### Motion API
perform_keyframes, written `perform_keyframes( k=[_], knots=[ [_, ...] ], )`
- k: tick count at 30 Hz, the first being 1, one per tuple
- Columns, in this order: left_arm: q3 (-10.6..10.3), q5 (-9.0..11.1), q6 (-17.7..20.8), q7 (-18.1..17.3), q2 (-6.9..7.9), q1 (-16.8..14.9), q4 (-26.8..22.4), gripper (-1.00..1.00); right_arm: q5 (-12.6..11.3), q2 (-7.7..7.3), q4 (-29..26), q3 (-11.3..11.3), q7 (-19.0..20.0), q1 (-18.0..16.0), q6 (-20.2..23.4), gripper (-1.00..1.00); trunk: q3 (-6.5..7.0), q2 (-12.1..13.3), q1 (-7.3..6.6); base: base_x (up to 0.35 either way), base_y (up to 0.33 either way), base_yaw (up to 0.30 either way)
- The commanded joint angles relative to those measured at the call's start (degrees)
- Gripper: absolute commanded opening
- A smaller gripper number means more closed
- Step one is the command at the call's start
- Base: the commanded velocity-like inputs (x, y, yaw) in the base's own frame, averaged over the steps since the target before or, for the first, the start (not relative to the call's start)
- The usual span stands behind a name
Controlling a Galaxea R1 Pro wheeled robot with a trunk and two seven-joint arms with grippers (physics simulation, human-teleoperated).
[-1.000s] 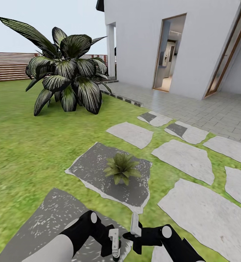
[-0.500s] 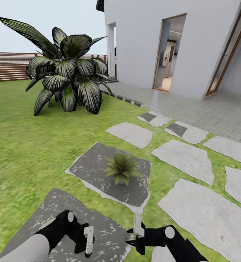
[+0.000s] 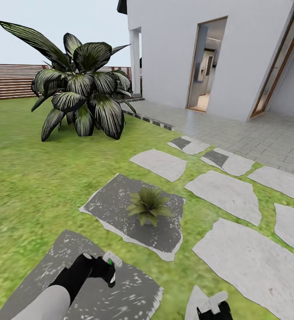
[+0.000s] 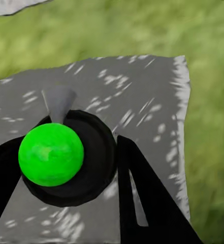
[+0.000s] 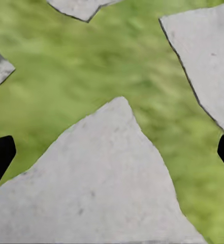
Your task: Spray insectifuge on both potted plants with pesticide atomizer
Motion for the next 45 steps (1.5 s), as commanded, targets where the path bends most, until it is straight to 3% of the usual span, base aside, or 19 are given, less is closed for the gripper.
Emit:
perform_keyframes(
  k=[1,5,11,16,22,35,44,45],
  knots=[
    [0.55,0.36,1.36,-0.26,-0.07,-0.01,-0.14,-1.00,-0.84,-0.05,0.17,0.13,-1.01,-0.03,-0.47,1.00,-0.05,-0.02,-0.01,0.000,0.000,0.000],
    [1.02,3.13,5.33,0.41,0.11,0.00,-0.70,-1.00,-8.14,-0.94,0.50,-0.44,-2.88,0.05,-2.02,1.00,-0.05,-0.02,-0.01,0.000,0.000,0.000],
    [1.19,3.50,6.43,0.96,0.29,0.08,-0.89,-1.00,-14.33,-3.85,0.65,-0.56,-3.10,0.07,-2.28,1.00,-0.05,-0.02,-0.01,0.000,0.000,0.000],
    [1.39,3.60,6.60,0.98,0.35,0.02,-0.99,-1.00,-18.48,-4.12,0.19,-0.66,-2.88,0.07,-2.21,1.00,-0.05,-0.02,-0.01,0.010,0.000,0.000],
    [1.35,3.63,6.63,0.99,0.00,0.00,-0.99,-1.00,-19.55,-4.00,0.16,-0.76,-2.90,0.07,-2.20,1.00,-0.05,-0.02,-0.01,0.228,0.000,0.000],
    [1.25,3.55,6.63,0.99,-0.14,0.07,-0.77,-1.00,-19.48,-3.54,0.70,-0.65,-2.98,0.07,-2.22,1.00,-0.05,-0.02,-0.01,0.334,0.028,-0.007],
    [1.11,3.33,6.66,0.99,0.40,0.13,-0.91,-1.00,-19.38,-3.55,0.70,-0.65,-3.00,0.07,-2.20,1.00,-0.05,-0.02,-0.01,0.282,0.035,-0.243],
    [0.98,3.20,6.79,4.48,0.78,0.35,-0.85,-1.00,-19.37,-3.54,0.70,-0.65,-3.04,0.07,-2.20,1.00,-0.05,-0.02,-0.01,0.000,0.000,0.000]
  ],
)
